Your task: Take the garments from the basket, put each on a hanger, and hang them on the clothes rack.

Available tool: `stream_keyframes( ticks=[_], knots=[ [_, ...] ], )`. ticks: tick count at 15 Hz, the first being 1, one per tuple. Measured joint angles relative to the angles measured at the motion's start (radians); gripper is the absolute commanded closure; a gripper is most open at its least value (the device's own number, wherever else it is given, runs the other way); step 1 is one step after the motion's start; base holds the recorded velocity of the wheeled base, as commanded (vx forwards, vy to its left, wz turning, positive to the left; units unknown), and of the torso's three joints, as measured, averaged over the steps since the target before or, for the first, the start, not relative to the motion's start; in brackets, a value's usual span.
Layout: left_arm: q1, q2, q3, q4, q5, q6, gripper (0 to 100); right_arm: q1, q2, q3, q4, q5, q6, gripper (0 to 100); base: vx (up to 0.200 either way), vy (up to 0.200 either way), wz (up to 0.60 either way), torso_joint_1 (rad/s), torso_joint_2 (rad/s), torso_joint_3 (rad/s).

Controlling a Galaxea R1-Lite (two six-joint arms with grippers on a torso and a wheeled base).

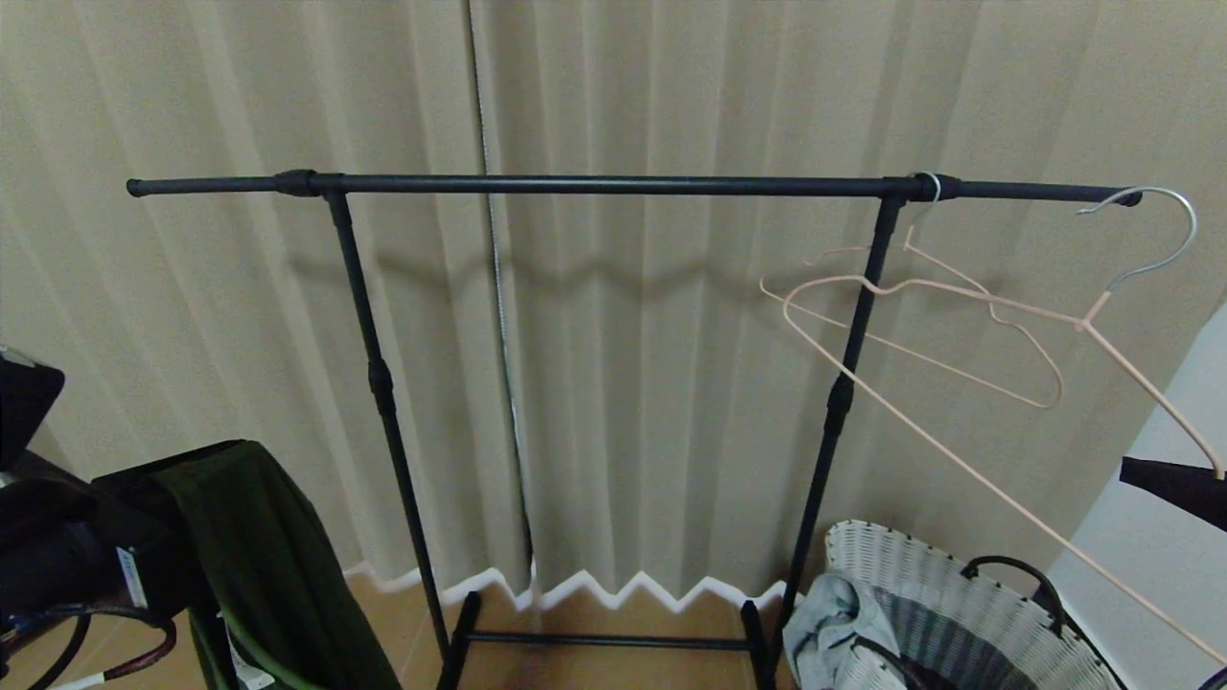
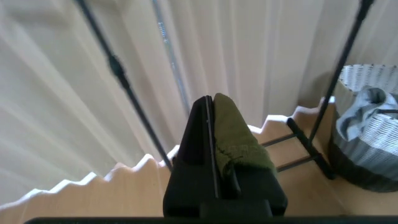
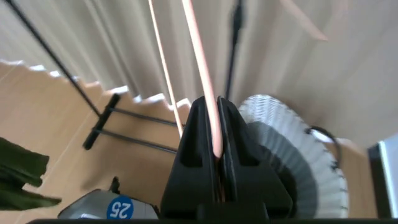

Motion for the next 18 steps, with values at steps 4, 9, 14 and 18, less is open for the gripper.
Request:
stream_keyframes(
  ticks=[4, 9, 14, 18],
  knots=[
    [-0.001, 0.004, 0.007, 0.0, 0.0, 0.007, 100, 0.047, -0.01, 0.02, 0.005, 0.0, -0.001, 100, 0.0, 0.0, 0.0, 0.0, 0.0, 0.0],
    [-0.001, 0.034, -0.022, 0.004, 0.009, 0.006, 100, 0.191, -0.013, 0.042, 0.001, -0.006, -0.001, 100, 0.0, 0.0, 0.0, 0.0, 0.0, 0.0],
    [-0.021, 0.127, -0.113, 0.016, 0.093, 0.003, 100, 0.365, -0.009, 0.052, -0.001, -0.006, 0.039, 100, 0.0, 0.0, 0.0, 0.0, 0.0, 0.0],
    [-0.076, 0.276, -0.272, 0.031, 0.175, -0.043, 100, 0.49, 0.009, 0.074, -0.033, -0.006, 0.053, 100, 0.0, 0.0, 0.0, 0.0, 0.0, 0.0]
  ],
)
